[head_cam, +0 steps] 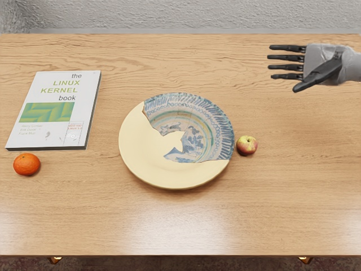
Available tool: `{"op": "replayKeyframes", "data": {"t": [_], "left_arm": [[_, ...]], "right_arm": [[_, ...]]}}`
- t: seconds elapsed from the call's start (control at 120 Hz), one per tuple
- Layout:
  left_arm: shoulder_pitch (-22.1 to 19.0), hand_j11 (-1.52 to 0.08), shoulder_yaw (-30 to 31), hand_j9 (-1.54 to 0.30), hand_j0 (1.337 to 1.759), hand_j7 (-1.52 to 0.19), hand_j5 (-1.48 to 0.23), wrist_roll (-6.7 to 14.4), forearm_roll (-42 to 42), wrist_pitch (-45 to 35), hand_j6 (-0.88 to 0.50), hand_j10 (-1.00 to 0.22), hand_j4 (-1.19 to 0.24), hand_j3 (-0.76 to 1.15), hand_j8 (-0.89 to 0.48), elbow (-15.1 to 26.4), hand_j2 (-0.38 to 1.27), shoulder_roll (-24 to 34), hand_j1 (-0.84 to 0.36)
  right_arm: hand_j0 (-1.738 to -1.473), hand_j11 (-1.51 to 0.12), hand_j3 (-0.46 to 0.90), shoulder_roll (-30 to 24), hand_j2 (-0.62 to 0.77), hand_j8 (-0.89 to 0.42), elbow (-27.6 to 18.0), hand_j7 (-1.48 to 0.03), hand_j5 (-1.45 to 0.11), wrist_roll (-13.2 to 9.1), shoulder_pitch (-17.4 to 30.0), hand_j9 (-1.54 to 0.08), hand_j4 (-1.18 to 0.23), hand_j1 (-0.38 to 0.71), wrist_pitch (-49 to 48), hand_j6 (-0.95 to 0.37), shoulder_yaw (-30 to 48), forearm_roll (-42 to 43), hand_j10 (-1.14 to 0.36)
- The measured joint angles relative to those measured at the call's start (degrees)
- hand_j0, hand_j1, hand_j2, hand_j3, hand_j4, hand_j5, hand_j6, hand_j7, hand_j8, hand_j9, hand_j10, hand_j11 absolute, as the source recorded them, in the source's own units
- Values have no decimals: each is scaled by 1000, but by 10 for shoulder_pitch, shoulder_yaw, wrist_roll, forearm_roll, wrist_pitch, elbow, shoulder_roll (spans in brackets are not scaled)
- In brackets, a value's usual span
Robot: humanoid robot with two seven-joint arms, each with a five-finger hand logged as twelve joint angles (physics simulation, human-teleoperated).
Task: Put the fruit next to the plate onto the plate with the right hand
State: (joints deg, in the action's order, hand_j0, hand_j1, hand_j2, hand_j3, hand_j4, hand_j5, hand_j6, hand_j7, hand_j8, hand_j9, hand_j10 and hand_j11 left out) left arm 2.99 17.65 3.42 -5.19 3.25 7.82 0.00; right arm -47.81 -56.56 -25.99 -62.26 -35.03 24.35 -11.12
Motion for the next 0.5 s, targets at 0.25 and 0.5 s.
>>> {"op": "replayKeyframes", "data": {"t": [0.25, 0.5], "left_arm": [[0, -318, 0, -318, 1658, -318, -318, 0, 0, 0, -245, -245, -245, 0, -245, 0, 49, 0, 55], [0, -318, 0, -318, 1658, -318, -318, 0, 0, 0, -245, -245, -245, 0, -245, 0, 49, 0, 55]], "right_arm": [[-1658, -39, 0, 14, -6, -28, 2, -39, -39, 6, -4, -39, -28, -313, 0, -28, 32, 91, -29], [-1658, -51, 0, 11, -7, -40, -98, -51, -51, 92, 15, -51, -40, -302, 0, -40, 100, 384, -39]]}}
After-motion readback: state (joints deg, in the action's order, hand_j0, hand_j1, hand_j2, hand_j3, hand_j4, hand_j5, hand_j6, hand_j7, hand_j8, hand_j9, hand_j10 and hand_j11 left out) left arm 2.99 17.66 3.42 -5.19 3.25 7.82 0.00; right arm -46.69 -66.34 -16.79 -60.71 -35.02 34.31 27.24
